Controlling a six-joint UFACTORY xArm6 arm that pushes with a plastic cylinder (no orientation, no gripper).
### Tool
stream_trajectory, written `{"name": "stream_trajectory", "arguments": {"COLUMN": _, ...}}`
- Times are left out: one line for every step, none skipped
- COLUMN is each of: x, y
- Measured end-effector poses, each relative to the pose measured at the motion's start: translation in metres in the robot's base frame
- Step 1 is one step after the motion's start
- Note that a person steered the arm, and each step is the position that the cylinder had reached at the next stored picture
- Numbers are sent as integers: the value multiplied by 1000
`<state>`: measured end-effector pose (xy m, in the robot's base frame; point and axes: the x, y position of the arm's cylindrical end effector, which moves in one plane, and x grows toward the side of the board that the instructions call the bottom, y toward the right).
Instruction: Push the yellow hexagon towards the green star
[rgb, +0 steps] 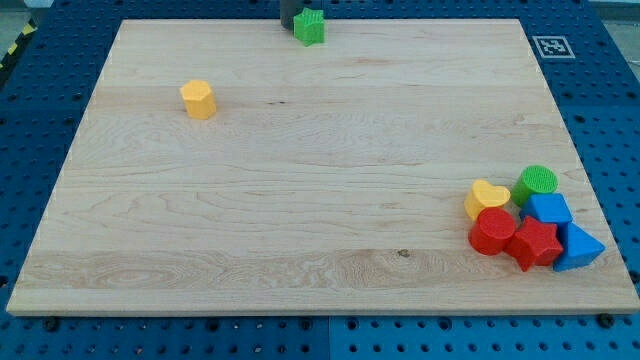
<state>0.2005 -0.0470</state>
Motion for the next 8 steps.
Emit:
{"name": "stream_trajectory", "arguments": {"x": 16, "y": 0}}
{"name": "stream_trajectory", "arguments": {"x": 17, "y": -14}}
{"name": "stream_trajectory", "arguments": {"x": 20, "y": -96}}
{"name": "stream_trajectory", "arguments": {"x": 43, "y": -172}}
{"name": "stream_trajectory", "arguments": {"x": 101, "y": -179}}
{"name": "stream_trajectory", "arguments": {"x": 156, "y": -176}}
{"name": "stream_trajectory", "arguments": {"x": 187, "y": -153}}
{"name": "stream_trajectory", "arguments": {"x": 190, "y": -107}}
